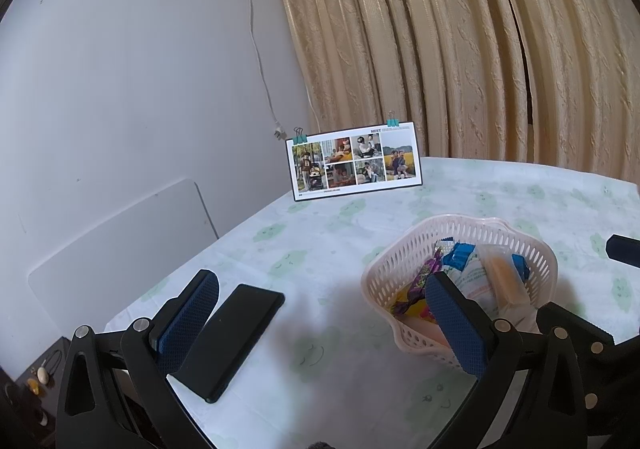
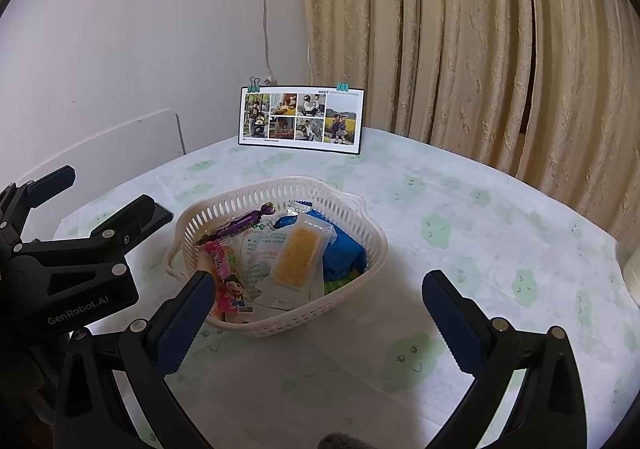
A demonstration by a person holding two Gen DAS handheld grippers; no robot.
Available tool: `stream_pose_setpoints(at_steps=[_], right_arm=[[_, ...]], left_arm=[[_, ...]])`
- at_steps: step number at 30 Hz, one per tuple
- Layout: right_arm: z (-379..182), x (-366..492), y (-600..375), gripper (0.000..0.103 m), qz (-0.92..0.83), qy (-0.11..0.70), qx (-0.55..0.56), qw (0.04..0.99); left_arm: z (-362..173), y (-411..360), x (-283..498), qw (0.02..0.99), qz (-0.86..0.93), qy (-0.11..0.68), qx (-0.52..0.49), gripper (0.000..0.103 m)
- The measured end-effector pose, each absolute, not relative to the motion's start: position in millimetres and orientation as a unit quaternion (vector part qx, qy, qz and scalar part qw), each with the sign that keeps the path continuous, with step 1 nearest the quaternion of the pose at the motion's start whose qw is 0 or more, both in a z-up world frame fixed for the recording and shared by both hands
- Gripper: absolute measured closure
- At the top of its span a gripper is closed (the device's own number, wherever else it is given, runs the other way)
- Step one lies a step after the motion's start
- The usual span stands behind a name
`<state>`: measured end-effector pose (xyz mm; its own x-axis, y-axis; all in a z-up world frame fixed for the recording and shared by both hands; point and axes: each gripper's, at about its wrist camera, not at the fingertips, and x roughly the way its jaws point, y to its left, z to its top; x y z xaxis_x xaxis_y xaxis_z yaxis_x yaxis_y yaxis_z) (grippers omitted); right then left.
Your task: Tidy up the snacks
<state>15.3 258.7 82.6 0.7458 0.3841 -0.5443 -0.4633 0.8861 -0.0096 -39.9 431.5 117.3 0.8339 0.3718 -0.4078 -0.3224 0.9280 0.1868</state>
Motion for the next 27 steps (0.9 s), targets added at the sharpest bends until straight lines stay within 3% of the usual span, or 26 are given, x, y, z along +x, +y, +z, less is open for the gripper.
stream_pose_setpoints(at_steps=[27], right_arm=[[81.6, 14.6, 259.7, 0.0, 0.222, 0.267, -0.09, 0.933]], left_arm=[[110.2, 432.9, -45.0, 0.956, 0.176, 0.227, 0.057, 0.001]])
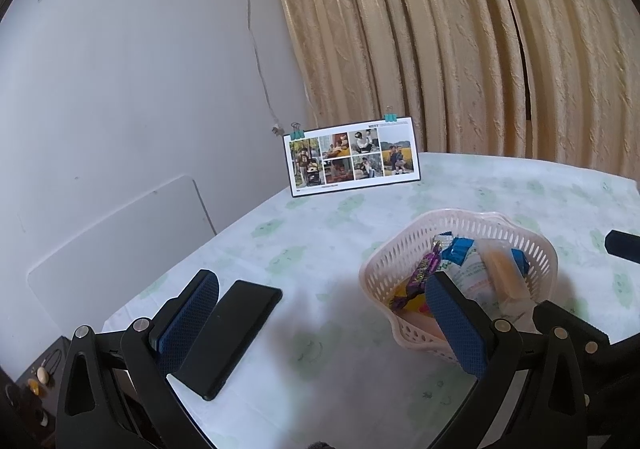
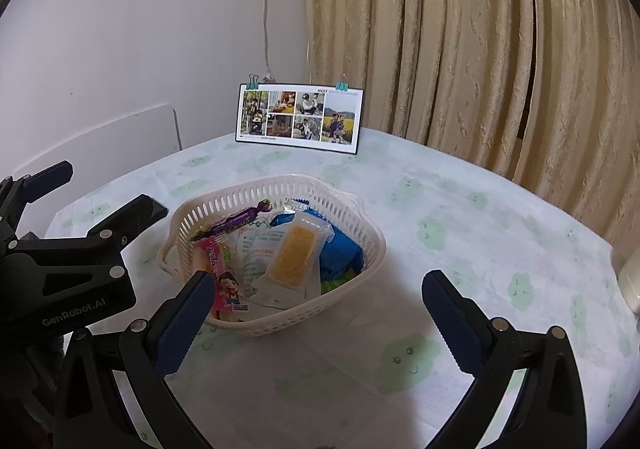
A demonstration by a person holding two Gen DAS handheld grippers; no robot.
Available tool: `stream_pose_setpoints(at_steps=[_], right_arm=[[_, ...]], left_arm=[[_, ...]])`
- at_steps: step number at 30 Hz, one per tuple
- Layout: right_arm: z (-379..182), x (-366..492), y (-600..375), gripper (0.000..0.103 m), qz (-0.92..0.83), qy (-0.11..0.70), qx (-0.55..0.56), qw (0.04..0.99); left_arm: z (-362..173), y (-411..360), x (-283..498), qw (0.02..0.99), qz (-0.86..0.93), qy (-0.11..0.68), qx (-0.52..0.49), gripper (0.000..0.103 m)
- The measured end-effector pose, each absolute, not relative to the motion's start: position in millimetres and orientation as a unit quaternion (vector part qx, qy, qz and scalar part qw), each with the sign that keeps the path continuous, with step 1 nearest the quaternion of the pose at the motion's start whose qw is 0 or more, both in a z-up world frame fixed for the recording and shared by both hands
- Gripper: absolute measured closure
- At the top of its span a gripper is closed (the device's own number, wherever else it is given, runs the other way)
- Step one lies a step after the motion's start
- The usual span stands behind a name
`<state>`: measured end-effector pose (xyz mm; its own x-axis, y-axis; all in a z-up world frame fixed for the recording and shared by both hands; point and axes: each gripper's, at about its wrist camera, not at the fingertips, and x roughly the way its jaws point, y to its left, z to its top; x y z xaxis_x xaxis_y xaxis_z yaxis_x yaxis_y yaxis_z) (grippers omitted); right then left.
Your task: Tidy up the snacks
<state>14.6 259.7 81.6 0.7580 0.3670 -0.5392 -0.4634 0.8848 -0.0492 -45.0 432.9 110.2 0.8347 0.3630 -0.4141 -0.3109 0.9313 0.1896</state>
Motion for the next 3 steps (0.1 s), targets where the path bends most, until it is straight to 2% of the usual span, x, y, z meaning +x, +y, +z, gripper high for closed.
stream_pose_setpoints(at_steps=[3], right_arm=[[81.2, 14.7, 258.6, 0.0, 0.221, 0.269, -0.09, 0.933]], left_arm=[[113.2, 430.0, -46.0, 0.956, 0.174, 0.227, 0.06, 0.001]])
